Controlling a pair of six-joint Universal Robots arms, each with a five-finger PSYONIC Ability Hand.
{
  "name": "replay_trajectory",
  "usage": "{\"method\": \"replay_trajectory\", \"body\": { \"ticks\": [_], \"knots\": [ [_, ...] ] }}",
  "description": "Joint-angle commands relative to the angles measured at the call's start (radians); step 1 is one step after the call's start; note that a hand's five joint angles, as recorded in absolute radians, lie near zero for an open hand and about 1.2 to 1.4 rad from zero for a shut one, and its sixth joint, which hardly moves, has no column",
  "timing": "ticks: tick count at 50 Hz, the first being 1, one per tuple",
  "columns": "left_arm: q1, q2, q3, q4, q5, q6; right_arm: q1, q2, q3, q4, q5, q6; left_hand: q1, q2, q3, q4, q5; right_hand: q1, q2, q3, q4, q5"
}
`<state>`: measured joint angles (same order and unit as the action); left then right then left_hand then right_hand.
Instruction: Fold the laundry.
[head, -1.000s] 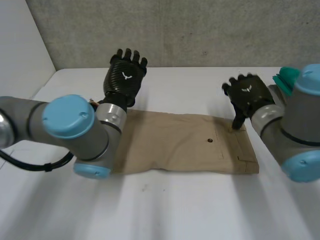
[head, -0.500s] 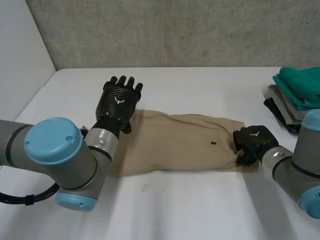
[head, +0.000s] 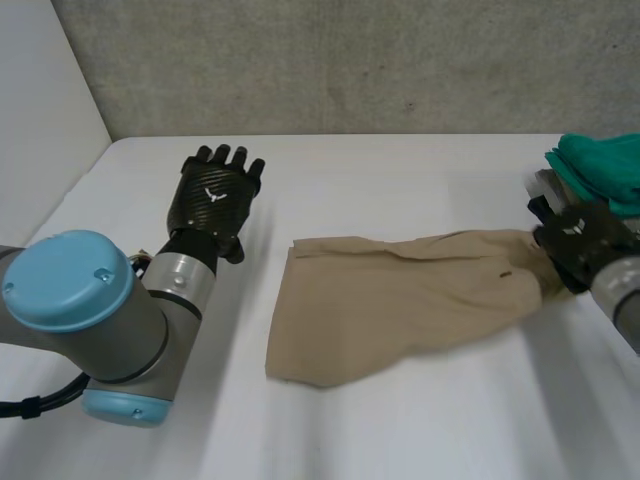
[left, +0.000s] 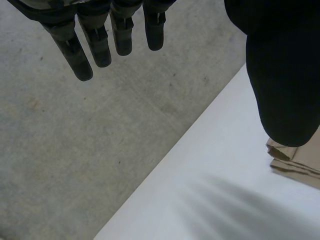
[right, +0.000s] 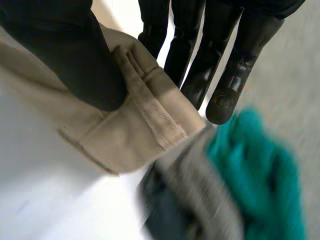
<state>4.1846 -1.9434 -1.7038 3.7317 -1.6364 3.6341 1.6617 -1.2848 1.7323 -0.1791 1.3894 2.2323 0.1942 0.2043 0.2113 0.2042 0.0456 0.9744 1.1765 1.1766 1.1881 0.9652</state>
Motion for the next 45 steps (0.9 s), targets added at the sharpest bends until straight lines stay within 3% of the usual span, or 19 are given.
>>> {"method": "replay_trajectory", "body": {
  "ticks": [1,8,14,15,16,17,18,19,21,28,30,32,36,45],
  "knots": [
    [0.029,0.038,-0.027,-0.001,0.0,-0.003,0.288,-0.001,-0.123,-0.031,-0.079,-0.029,-0.02,-0.03,-0.037,-0.03,-0.046,0.422,0.22,0.22,0.208,0.257],
    [0.035,0.067,-0.048,-0.004,0.0,-0.003,0.548,0.166,-0.169,-0.102,-0.268,-0.124,-0.02,-0.03,-0.037,-0.03,-0.046,0.422,0.22,0.22,0.208,0.257],
    [0.035,0.069,-0.051,-0.003,0.0,-0.003,0.63,0.284,-0.195,-0.103,-0.34,-0.183,-0.02,-0.03,-0.037,-0.03,-0.046,0.422,0.22,0.22,0.208,0.257],
    [0.035,0.069,-0.05,-0.003,0.0,-0.003,0.636,0.301,-0.206,-0.102,-0.334,-0.172,-0.02,-0.03,-0.037,-0.03,-0.046,0.368,0.166,0.165,0.154,0.202],
    [0.035,0.069,-0.045,-0.003,0.0,-0.003,0.638,0.305,-0.212,-0.1,-0.331,-0.166,-0.02,-0.03,-0.037,-0.03,-0.046,0.135,-0.067,-0.068,-0.079,-0.031],
    [0.035,0.069,-0.042,-0.003,0.001,-0.003,0.639,0.306,-0.217,-0.099,-0.329,-0.158,-0.02,-0.03,-0.037,-0.03,-0.046,-0.147,-0.349,-0.349,-0.36,-0.312],
    [0.035,0.069,-0.039,-0.003,0.001,-0.003,0.641,0.303,-0.22,-0.097,-0.32,-0.126,-0.02,-0.03,-0.037,-0.03,-0.046,-0.702,-0.904,-0.904,-0.915,-0.867],
    [0.035,0.069,-0.036,-0.001,0.001,-0.003,0.641,0.302,-0.22,-0.097,-0.314,-0.106,-0.02,-0.03,-0.037,-0.03,-0.046,-0.8,-1.002,-1.002,-1.014,-0.965],
    [0.034,0.067,-0.027,0.0,0.001,-0.003,0.638,0.295,-0.22,-0.097,-0.3,-0.041,-0.02,-0.03,-0.037,-0.03,-0.046,-0.8,-1.002,-1.002,-1.014,-0.965],
    [-0.003,0.066,0.052,0.0,-0.002,-0.031,0.59,0.096,-0.204,-0.099,-0.23,0.539,-0.02,-0.03,-0.037,-0.03,-0.046,-0.8,-1.002,-1.002,-1.014,-0.965],
    [-0.027,0.063,0.07,-0.001,-0.002,-0.051,0.537,0.052,-0.201,-0.088,-0.167,0.723,-0.02,-0.03,-0.037,-0.03,-0.046,-0.8,-1.002,-1.002,-1.014,-0.965],
    [-0.069,0.054,0.101,-0.01,-0.002,-0.084,0.486,0.03,-0.2,-0.063,-0.113,0.811,-0.02,-0.03,-0.037,-0.03,-0.046,-0.8,-1.002,-1.002,-1.014,-0.965],
    [-0.119,0.023,0.136,-0.065,-0.002,-0.136,0.402,0.024,-0.218,0.055,-0.035,0.866,-0.02,-0.03,-0.037,-0.03,-0.046,-0.8,-1.002,-1.002,-1.014,-0.965],
    [-0.212,-0.123,0.239,-0.318,-0.042,-0.222,0.385,0.203,-0.352,0.194,-0.029,0.767,-0.013,-0.023,-0.03,-0.023,-0.039,-0.8,-1.002,-1.002,-1.014,-0.965]
  ]
}}
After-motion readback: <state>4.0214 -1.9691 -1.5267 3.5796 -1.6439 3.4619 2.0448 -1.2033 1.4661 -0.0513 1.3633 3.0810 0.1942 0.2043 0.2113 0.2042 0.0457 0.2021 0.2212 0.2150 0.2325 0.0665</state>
